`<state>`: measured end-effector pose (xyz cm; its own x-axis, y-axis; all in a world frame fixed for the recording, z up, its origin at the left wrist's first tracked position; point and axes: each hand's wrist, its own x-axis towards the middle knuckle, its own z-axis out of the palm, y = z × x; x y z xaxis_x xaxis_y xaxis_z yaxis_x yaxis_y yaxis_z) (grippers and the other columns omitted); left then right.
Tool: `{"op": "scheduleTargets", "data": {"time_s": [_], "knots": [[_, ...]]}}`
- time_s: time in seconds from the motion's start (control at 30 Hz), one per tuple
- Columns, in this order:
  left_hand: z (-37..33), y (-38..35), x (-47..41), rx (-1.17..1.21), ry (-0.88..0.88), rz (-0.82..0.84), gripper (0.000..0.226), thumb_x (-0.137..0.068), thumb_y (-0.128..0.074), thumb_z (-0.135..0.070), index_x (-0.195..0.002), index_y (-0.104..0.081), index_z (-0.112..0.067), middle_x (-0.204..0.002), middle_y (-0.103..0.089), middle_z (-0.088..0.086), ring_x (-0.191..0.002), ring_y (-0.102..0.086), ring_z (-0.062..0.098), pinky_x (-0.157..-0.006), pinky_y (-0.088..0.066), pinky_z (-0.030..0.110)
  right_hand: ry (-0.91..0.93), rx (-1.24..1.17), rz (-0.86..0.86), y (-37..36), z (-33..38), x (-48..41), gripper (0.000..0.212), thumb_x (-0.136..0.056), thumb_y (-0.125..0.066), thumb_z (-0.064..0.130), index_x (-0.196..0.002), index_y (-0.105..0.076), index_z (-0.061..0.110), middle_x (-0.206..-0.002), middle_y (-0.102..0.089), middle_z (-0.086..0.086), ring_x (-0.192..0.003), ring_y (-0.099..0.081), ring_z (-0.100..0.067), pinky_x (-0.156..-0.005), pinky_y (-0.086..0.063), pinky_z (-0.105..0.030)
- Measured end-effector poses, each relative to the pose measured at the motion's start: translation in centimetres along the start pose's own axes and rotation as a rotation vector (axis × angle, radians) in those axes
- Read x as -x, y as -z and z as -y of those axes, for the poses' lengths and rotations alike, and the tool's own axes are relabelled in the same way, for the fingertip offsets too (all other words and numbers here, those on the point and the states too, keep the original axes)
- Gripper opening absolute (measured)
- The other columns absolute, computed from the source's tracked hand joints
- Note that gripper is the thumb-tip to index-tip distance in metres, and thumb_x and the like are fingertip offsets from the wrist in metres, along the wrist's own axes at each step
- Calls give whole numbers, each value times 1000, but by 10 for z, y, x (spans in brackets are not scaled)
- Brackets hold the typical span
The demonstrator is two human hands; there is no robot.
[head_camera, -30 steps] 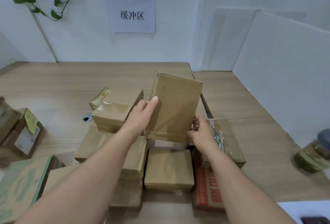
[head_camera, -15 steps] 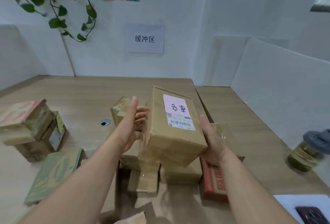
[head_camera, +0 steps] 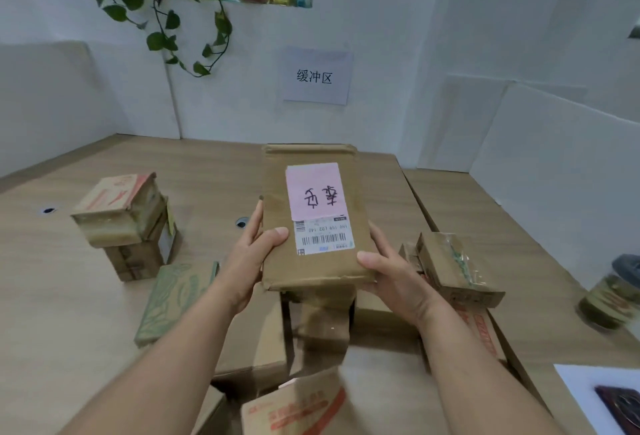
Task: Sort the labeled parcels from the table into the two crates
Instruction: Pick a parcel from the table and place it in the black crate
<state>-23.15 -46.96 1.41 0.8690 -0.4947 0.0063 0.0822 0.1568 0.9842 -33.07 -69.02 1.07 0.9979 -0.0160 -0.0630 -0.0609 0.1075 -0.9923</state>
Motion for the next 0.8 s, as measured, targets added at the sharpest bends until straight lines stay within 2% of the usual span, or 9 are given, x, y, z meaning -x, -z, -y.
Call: {"op": "scheduleTargets", "data": {"time_s": [0.1, 0.17, 0.23, 0.33, 0.47, 0.57, 0.67, 0.73, 0.8], "knots": [[3, 25, 15, 22, -51, -37, 94, -63, -73, -42, -147, -31, -33, -132, -60, 4, -114, -61, 25, -98, -47, 45, 0, 33, 39, -24, -8, 4, 96, -65, -76, 31, -149, -28, 33, -132, -63, -3, -122, -59, -25, -106, -43, -48], [5, 39, 26, 7, -72, -53, 93, -64, -72, -41, -147, -32, -33, -132, -60, 2, -115, -61, 23, -94, -48, 39, 17, 51, 54, -39, -9, 4, 94, -65, -75, 27, -148, -30, 29, -130, -64, -4, -119, -61, -25, -96, -51, -38], [7, 51, 40, 8, -85, -90, 93, -63, -71, -42, -147, -32, -31, -132, -59, 2, -115, -61, 21, -89, -49, 34, 29, 56, 70, -53, -11, -1, 95, -62, -77, 26, -146, -32, 29, -128, -65, -4, -117, -62, -24, -89, -52, -34], [5, 67, 63, 3, -91, -164, 95, -62, -70, -42, -148, -32, -27, -138, -54, 4, -120, -57, 22, -90, -49, 33, 49, 65, 97, -71, -17, -7, 99, -56, -80, 27, -144, -35, 31, -129, -64, -5, -119, -61, -26, -92, -51, -38], [-6, 79, 94, -59, -105, -257, 92, -64, -69, -43, -147, -32, -29, -144, -49, 3, -129, -50, 23, -105, -42, 43, 54, 68, 158, -93, -26, -17, 103, -54, -84, 31, -145, -35, 31, -130, -63, -6, -119, -60, -28, -97, -49, -45], [-12, 79, 119, -106, -91, -335, 91, -65, -67, -46, -147, -32, -32, -136, -56, -2, -119, -58, 17, -94, -49, 33, 28, 48, 224, -107, -30, -23, 101, -54, -83, 31, -144, -37, 34, -126, -66, -8, -117, -62, -31, -99, -48, -50], [-16, 80, 149, -210, -64, -442, 91, -64, -67, -55, -146, -30, -42, -140, -51, -9, -122, -55, 8, -98, -47, 34, 12, 54, 300, -117, -36, -27, 95, -56, -81, 33, -142, -41, 38, -121, -68, -6, -115, -62, -29, -101, -46, -51], [-18, 83, 173, -279, -27, -574, 92, -64, -66, -61, -146, -28, -44, -148, -41, -10, -130, -45, 6, -107, -40, 40, 7, 65, 350, -125, -39, -28, 93, -55, -79, 36, -140, -42, 39, -119, -69, -3, -114, -63, -25, -100, -47, -48], [-18, 86, 200, -357, 8, -728, 84, -72, -65, -57, -145, -27, -43, -150, -36, -8, -133, -40, 7, -111, -35, 37, 5, 48, 403, -135, -42, -29, 95, -54, -76, 36, -142, -41, 35, -116, -71, -3, -109, -66, -22, -93, -49, -39]]}}
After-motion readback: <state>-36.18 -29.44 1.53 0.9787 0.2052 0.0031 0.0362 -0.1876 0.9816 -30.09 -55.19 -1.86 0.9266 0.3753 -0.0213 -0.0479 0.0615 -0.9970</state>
